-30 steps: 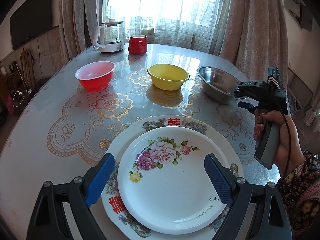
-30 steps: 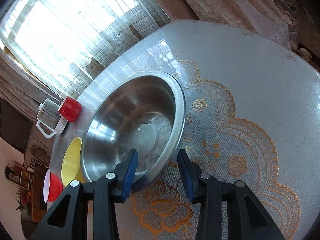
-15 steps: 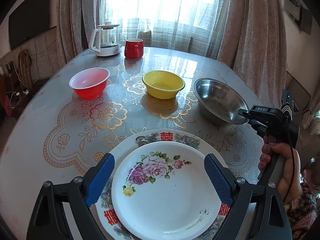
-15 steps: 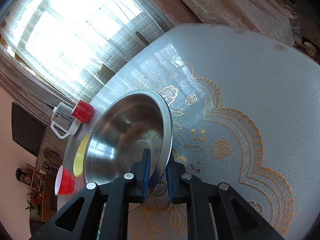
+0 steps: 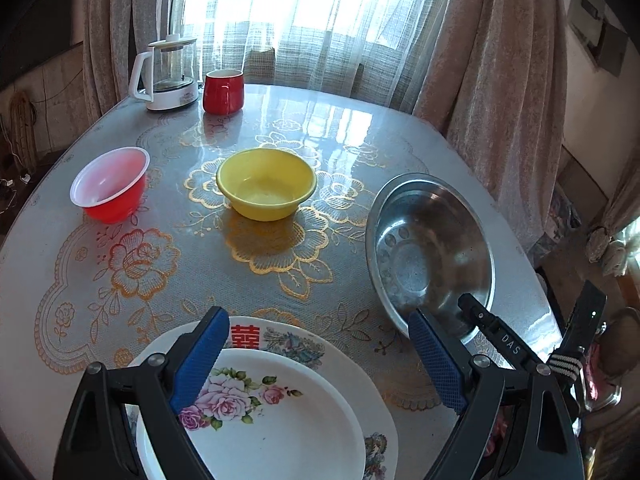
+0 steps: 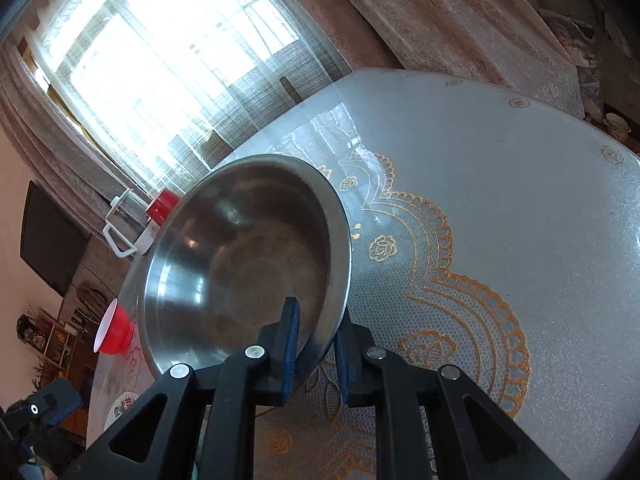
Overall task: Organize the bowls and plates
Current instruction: 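Close the left gripper on the steel basin rim while the right gripper holds it, then lift and carry the steel basin with both grippers past the plate stack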
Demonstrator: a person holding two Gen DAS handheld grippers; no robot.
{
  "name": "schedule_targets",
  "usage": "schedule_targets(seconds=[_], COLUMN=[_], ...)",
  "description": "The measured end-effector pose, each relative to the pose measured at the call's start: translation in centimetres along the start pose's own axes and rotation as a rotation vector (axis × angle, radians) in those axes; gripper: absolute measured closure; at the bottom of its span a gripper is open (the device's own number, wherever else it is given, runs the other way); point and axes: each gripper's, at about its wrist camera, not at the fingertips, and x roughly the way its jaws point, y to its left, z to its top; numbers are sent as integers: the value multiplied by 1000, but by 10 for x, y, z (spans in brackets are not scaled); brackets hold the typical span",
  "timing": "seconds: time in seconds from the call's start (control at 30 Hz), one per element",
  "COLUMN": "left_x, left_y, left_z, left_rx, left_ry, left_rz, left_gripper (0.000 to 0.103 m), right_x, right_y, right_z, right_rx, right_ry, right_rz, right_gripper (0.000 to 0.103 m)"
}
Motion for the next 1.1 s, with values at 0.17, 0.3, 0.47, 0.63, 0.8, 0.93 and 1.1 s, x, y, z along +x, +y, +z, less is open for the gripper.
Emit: schedule_targets(seconds=[0.17,0.3,0.47,0.63,0.8,0.93,1.1], left_x=[21,44,69,89,89,82,72], left_y=[-22,-28,-34,-46,-61,-68,-64], left_z=[14,23,30,28,20,17,12], left_rx=[58,61,33,33,130,189,161], left_ry=[7,53,105,184,175,148,162], left_rz=[14,33,27,-6,28,39,4], left_gripper=[11,12,24,58,85,84,83], right_x=[0,-1,1,2,2,2,-3], right_y=[-19,-15,-17,-15,-17,-20,-22], right_z=[-2,-4,-4,-3,-4,-4,-5], right_rx=[96,78,95,87,86,97,106], right_ry=[-8,1,6,9,9,7,-15], right_rz=[96,129,118,126,135,132,137], right_gripper=[86,86,86,86,86,86,86])
